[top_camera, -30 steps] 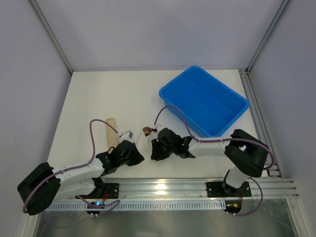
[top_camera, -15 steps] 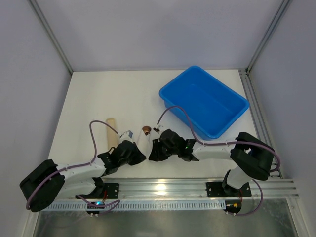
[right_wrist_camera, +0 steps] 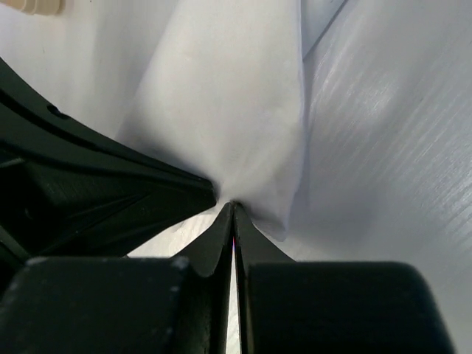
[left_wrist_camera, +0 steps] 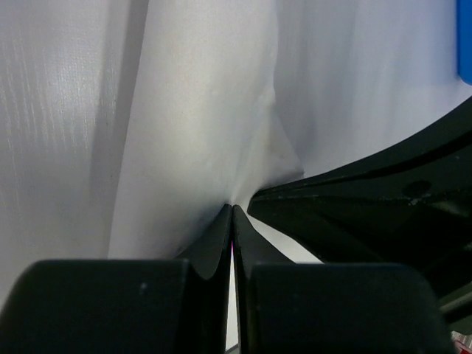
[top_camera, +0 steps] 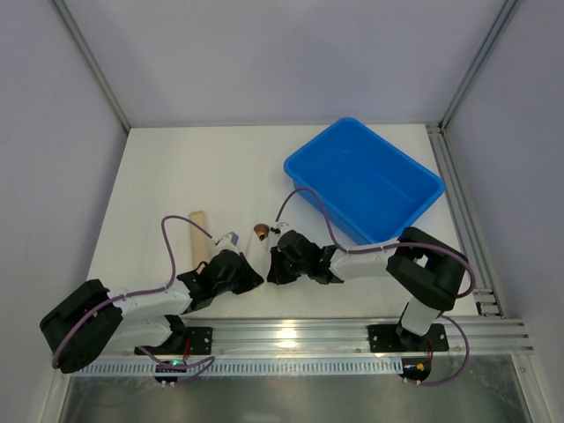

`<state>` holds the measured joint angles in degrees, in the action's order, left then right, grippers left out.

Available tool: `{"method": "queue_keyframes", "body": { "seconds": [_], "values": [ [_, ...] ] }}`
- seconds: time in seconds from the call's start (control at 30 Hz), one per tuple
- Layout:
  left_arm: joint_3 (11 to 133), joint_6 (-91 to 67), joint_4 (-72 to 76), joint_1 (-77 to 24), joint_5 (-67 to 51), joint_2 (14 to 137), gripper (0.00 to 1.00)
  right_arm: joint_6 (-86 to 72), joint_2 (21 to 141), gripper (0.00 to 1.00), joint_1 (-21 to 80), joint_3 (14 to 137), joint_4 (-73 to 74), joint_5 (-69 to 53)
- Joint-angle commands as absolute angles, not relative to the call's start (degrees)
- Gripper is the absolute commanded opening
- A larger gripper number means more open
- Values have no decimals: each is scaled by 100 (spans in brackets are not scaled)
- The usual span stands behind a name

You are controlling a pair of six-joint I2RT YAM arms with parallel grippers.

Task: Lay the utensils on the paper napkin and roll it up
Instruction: Roll the napkin at the center of the board.

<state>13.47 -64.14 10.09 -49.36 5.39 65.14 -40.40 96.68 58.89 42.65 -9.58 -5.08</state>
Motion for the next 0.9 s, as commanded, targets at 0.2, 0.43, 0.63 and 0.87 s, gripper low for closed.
{"method": "queue_keyframes", "body": {
  "seconds": [0.2,0.43,0.63,0.87],
  "values": [
    [1345,-6434,931,-4913,615,6706,0,-3744,9817,4,5528,4465,-870,-149],
    [1424,-6495,1414,-4913,571,7294,0,-3489,9975,4,5379,4719,-607,-70],
    [1415,-6609,1880,-4913,615,7699,0,-3278,9853,4,5335,4826,-422,-35],
    [1406,-6636,1916,-4922,738,7708,0,-3717,8975,20,5335,4184,-562,-456]
  ]
}}
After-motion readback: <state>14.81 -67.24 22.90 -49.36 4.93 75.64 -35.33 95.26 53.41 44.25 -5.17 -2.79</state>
